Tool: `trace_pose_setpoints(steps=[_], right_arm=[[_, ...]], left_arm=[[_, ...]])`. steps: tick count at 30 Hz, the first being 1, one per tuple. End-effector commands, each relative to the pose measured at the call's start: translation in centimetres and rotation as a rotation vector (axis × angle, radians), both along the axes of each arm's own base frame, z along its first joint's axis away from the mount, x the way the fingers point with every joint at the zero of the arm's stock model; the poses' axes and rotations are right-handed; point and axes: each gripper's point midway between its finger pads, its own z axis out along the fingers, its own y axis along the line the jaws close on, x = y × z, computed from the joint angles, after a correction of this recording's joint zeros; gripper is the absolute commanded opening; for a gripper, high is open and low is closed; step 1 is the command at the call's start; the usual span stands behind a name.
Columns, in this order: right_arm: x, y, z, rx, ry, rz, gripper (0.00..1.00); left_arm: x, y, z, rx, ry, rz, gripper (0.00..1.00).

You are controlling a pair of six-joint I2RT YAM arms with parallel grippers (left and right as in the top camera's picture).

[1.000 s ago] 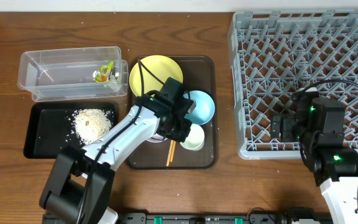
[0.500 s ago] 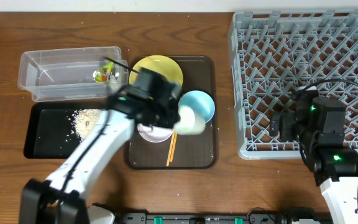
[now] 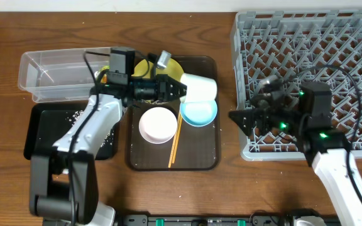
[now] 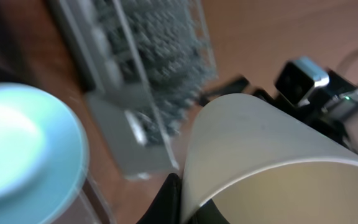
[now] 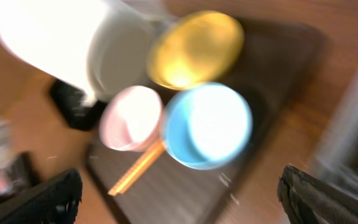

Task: Sort waste into correct bins and load items into the dishwasher rack
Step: 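Hand the pale cup from the left gripper to the right gripper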

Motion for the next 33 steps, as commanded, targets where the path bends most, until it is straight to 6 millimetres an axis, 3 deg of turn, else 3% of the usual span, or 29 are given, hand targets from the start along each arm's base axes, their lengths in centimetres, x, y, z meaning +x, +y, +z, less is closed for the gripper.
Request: trace_pose_setpoints(steps=[1,11,19,24,27,33], right_arm=[[-1.7,3.2,2.1,0.143,-0.043,0.215,0.99],[0.0,5.5,3.9,0.232,-0.141,0.286,0.99],[-0.8,7.0,4.4,0.246,-0.156,0.33,0.99],[-0.8,7.2,4.5,0.242,-0.164,0.33,0.93],[-0.7,7.3,4.7,0.243,-0.181,0.332,0.81],[-0.6,7.3,4.9,0.244,-0.197,0.334,0.69]], left_arm=[[-2.0,-0.8,2.0,-0.129,0.067,-0.126,0.06],[-2.8,-1.8,2.0,-0.133,0.075,-0.161,0.06],[-2.9,-1.9,2.0,-0.132,0.087,-0.163,0.06],[-2.9,-1.9,2.0,-0.132,0.09,-0.162,0.06],[-2.9,-1.9,2.0,-0.132,0.09,-0.162,0.06],[-2.9,-1.9,2.0,-0.132,0.09,-0.162,0.06]])
